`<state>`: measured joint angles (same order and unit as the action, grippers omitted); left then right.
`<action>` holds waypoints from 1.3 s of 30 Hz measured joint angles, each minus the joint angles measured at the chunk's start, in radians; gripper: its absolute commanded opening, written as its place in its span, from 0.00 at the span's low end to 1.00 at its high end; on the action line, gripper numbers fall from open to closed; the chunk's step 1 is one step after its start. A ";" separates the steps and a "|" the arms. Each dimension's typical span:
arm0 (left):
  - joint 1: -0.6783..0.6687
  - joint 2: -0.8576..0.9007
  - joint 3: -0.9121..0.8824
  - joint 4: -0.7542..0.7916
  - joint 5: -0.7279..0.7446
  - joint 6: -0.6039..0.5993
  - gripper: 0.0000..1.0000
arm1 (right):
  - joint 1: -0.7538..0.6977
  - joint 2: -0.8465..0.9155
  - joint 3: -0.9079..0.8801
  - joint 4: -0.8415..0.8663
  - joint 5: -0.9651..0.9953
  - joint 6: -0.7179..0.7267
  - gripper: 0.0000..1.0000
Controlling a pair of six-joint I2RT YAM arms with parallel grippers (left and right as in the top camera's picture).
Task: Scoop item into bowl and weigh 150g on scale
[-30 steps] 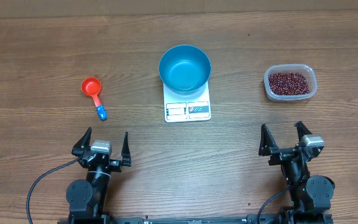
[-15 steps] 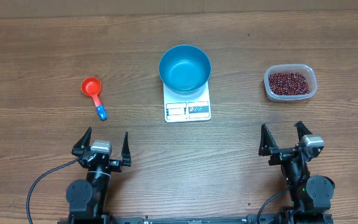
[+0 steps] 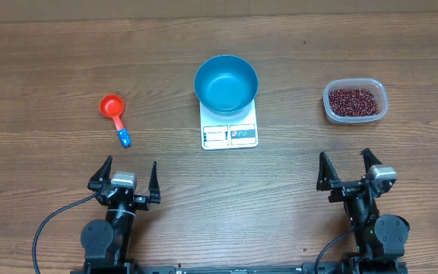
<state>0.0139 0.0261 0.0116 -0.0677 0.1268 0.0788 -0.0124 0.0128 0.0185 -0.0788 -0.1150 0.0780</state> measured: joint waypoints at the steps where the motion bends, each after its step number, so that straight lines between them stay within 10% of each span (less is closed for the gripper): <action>1: 0.000 0.000 0.000 0.000 0.000 0.000 1.00 | 0.000 0.000 0.000 0.000 0.000 0.000 1.00; 39: 0.000 0.024 0.027 -0.026 -0.006 -0.017 1.00 | 0.000 0.000 0.000 0.000 0.000 0.000 1.00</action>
<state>0.0139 0.0498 0.0383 -0.0933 0.1204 0.0616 -0.0124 0.0128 0.0185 -0.0788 -0.1150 0.0780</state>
